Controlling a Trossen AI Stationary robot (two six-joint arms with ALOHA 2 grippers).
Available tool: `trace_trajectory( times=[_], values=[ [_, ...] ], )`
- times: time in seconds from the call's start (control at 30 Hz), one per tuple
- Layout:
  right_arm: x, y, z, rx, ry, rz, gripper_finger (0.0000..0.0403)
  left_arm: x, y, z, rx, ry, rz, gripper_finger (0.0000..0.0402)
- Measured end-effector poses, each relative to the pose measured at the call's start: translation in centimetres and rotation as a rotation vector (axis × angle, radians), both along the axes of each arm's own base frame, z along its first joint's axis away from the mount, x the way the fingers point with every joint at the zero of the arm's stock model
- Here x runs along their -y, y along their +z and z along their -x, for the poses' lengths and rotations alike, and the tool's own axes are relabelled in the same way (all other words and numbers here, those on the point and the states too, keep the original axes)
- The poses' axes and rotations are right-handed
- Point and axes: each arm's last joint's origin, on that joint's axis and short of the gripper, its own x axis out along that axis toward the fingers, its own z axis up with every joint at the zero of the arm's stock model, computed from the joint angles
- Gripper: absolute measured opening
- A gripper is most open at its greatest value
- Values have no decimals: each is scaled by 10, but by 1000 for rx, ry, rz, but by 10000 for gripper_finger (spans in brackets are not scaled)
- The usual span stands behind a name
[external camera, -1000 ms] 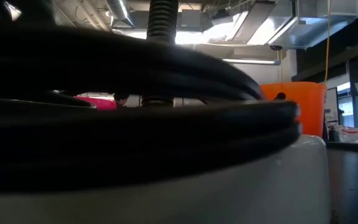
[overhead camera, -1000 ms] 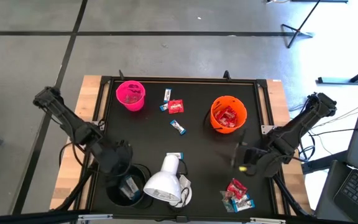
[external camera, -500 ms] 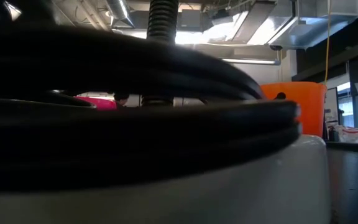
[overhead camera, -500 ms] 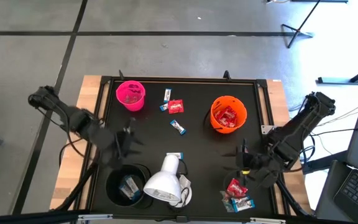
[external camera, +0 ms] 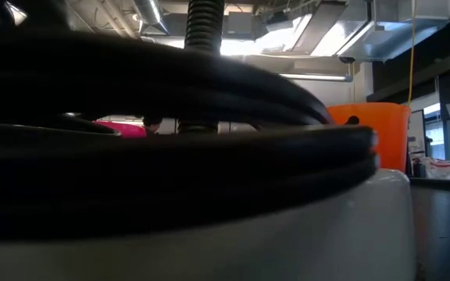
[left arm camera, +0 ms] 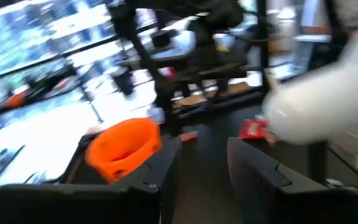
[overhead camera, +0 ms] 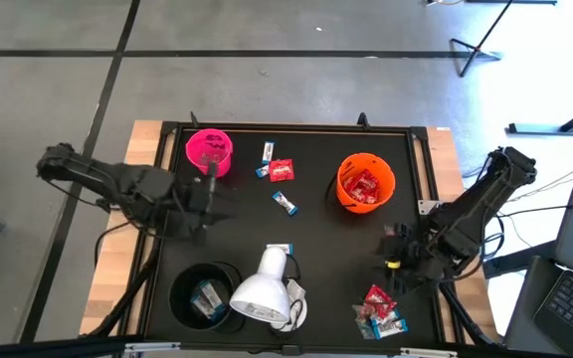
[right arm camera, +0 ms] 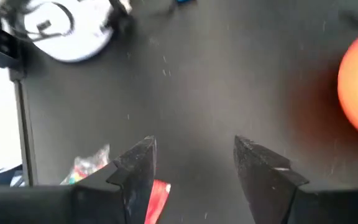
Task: Sort candy
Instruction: Put the red candy into the orange bucket
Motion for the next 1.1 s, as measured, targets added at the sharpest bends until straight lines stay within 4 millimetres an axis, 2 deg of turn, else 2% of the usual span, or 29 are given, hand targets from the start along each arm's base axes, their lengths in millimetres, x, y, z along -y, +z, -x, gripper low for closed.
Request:
trace_trajectory(
  times=[0.17, 0.33, 0.47, 0.83, 1.1],
  values=[
    [-7, -8, -1, -108, -50, -103, 213, -19, -33, -11, 99, -63, 82, 122],
    [-21, -23, -3, -170, -49, -74, 213, -35, -57, -13, 105, 8, 176, 122],
    [-35, -42, -7, -231, -50, -51, 213, -41, -75, -13, 67, 42, 214, 122],
    [-65, -81, -26, -357, -8, -150, 213, -43, -83, -12, 55, 141, 207, 122],
    [-72, -86, -22, -382, -80, -186, 213, -43, -83, -12, 55, 140, 208, 122]
  ],
)
